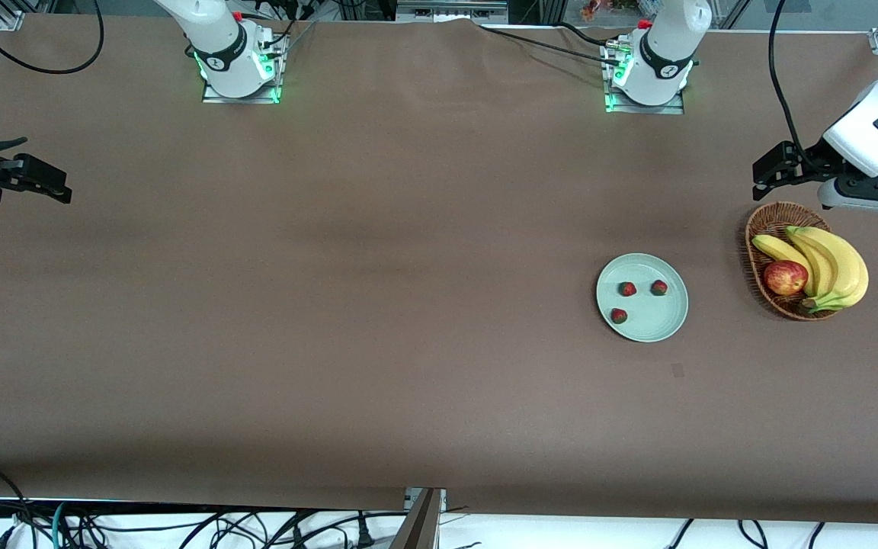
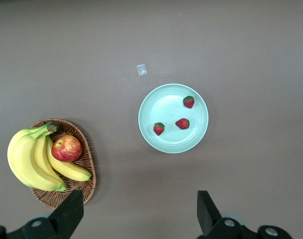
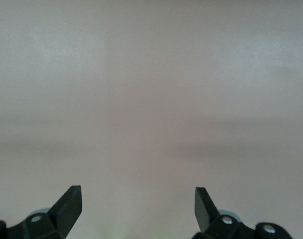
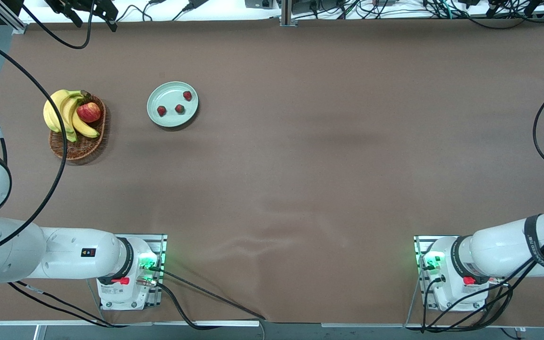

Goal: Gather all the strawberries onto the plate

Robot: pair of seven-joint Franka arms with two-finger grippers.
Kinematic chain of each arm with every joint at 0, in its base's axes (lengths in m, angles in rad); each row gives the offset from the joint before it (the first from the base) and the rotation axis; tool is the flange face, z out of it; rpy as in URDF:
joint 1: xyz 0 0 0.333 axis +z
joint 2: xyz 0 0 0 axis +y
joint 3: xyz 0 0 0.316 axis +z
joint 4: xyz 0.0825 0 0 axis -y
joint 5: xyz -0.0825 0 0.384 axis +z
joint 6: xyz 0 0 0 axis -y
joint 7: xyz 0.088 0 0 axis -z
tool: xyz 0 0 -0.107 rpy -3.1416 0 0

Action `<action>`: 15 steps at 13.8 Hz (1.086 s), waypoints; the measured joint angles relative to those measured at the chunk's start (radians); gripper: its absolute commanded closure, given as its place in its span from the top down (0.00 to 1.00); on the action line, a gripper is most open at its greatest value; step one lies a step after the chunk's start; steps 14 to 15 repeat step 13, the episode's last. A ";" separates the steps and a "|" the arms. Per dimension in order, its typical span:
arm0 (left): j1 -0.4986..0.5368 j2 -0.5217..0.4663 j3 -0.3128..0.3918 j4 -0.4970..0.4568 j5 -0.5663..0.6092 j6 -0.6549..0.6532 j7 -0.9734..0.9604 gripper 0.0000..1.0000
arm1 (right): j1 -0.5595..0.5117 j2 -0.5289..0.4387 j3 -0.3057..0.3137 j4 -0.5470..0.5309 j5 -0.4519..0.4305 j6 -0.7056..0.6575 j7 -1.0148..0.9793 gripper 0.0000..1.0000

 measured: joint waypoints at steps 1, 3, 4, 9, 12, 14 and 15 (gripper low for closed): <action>0.000 0.001 0.000 0.000 0.000 0.000 0.000 1.00 | 0.000 0.000 0.000 0.000 0.000 0.000 0.000 1.00; -0.001 0.003 0.000 0.002 0.000 0.000 0.000 1.00 | 0.000 0.000 0.000 0.000 0.000 0.000 0.000 1.00; -0.001 0.006 0.000 0.005 0.000 0.000 0.000 1.00 | 0.000 0.000 0.000 0.000 0.000 0.000 0.000 1.00; -0.025 0.030 0.020 0.040 0.000 -0.015 0.000 1.00 | -0.003 0.001 -0.001 0.000 0.000 0.000 0.000 1.00; -0.058 0.032 0.049 0.045 0.000 -0.023 0.000 1.00 | -0.003 0.003 -0.001 0.000 0.000 0.000 0.000 1.00; -0.058 0.032 0.050 0.045 0.000 -0.023 0.000 1.00 | -0.003 0.003 -0.001 0.000 0.000 0.000 0.000 1.00; -0.058 0.032 0.050 0.045 0.000 -0.023 0.000 1.00 | -0.003 0.003 -0.001 0.000 0.000 0.000 0.000 1.00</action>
